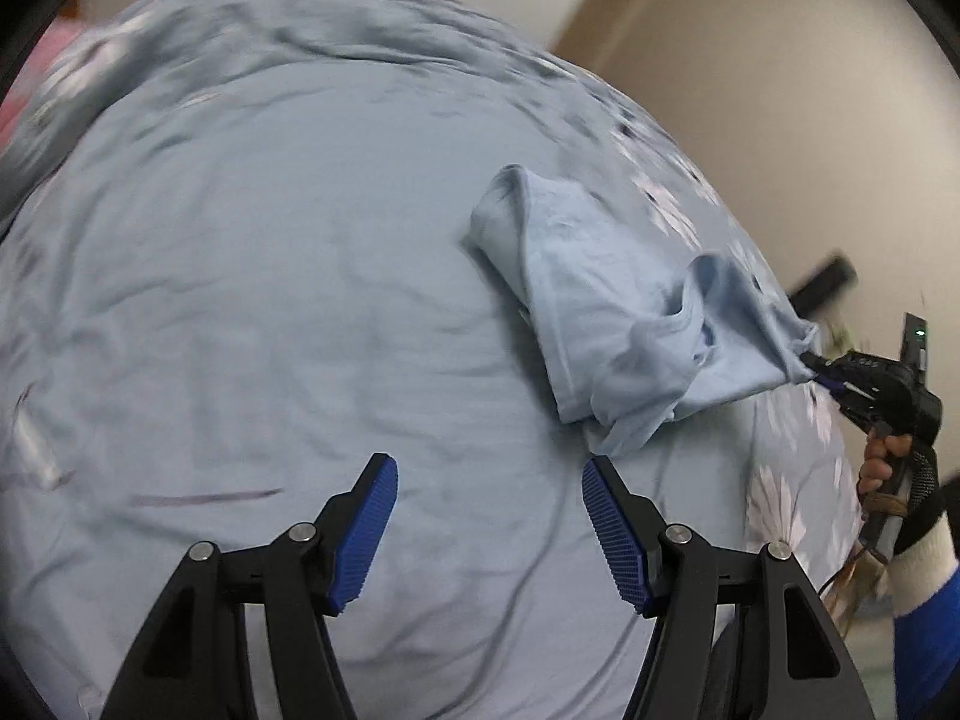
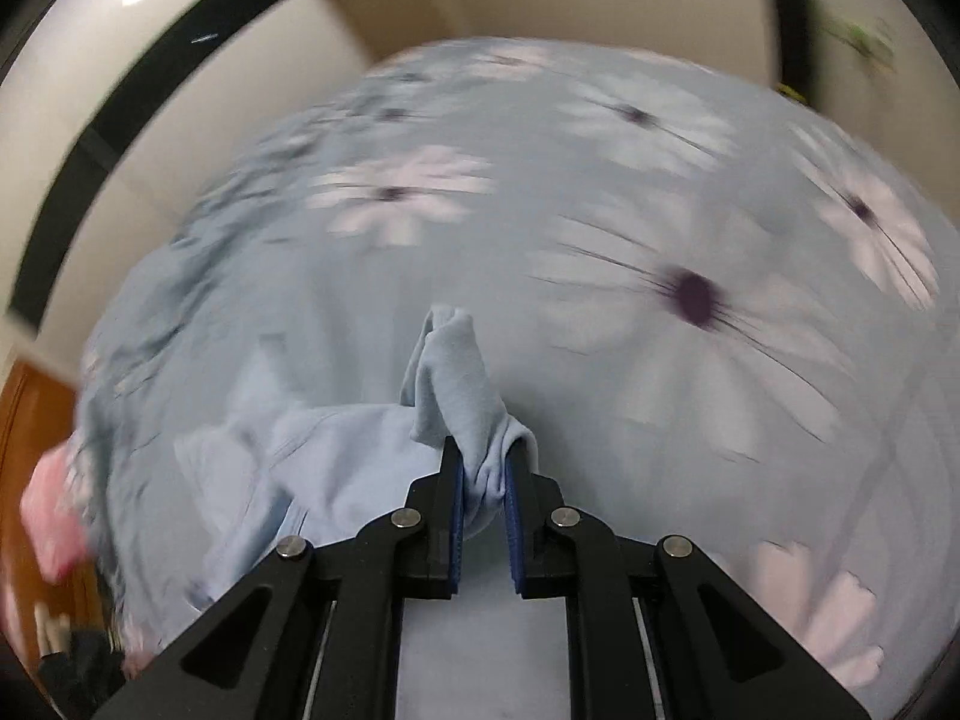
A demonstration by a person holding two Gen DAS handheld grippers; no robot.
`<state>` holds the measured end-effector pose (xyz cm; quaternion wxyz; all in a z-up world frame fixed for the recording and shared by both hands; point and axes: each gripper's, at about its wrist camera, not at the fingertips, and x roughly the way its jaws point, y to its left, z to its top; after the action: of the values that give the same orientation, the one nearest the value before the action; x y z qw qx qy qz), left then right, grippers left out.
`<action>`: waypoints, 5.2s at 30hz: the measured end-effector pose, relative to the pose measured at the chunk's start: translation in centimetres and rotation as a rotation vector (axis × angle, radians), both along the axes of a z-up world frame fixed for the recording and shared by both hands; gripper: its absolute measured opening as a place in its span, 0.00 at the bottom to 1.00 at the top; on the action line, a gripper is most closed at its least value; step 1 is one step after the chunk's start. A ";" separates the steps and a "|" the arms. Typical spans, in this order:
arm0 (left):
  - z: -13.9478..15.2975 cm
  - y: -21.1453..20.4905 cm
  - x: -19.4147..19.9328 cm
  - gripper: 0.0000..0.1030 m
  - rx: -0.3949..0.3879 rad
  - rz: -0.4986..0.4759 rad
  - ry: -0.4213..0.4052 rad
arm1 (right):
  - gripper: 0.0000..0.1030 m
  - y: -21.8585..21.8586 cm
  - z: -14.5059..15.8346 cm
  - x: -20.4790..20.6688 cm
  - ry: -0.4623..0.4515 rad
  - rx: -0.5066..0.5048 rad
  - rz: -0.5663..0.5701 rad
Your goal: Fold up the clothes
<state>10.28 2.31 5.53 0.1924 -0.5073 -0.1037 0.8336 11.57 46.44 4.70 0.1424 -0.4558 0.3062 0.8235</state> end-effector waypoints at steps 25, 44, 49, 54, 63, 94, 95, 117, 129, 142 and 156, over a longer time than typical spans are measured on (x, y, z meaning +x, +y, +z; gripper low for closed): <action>-2.6 21.9 1.8 0.66 -0.337 -0.749 0.193 | 0.47 7.8 -1.9 8.1 0.010 -0.035 0.033; -3.6 26.6 -1.8 0.66 -0.380 -1.246 0.104 | 0.49 2.2 -4.2 0.1 -0.097 0.279 0.301; -4.0 26.7 -2.4 0.52 -0.354 -1.297 0.058 | 0.45 5.1 -3.7 2.1 -0.075 0.233 0.211; -4.7 26.7 -1.7 0.47 -0.368 -1.367 0.032 | 0.41 5.6 -3.9 2.9 -0.083 0.173 0.218; -5.6 26.6 -2.7 0.47 -0.420 -1.320 0.032 | 0.41 2.9 -3.4 1.8 -0.077 0.194 0.300; 19.5 12.1 -2.7 0.05 -0.221 -0.407 0.501 | 0.03 -1.5 22.6 4.1 0.353 0.375 0.156; 21.1 11.1 -2.8 0.04 -0.222 -0.382 0.527 | 0.03 -2.1 23.9 4.2 0.383 0.381 0.164; 25.8 -5.5 10.6 0.03 -0.127 -0.061 0.643 | 0.03 -11.6 26.2 10.0 0.468 0.421 0.372; 12.2 7.3 9.1 0.12 -0.146 -0.316 0.400 | 0.03 -8.9 26.1 9.4 0.414 0.370 0.293; 0.3 24.4 12.7 0.61 -0.374 -0.600 0.431 | 0.03 -6.9 25.8 8.0 0.409 0.338 0.309; -1.2 23.1 8.1 0.02 -0.344 -0.368 0.338 | 0.03 -4.9 25.4 7.9 0.409 0.301 0.297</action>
<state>18.41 25.40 4.33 0.2659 -0.3968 0.1664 0.8627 19.44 41.49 30.09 0.0216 -0.2939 0.1326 0.9464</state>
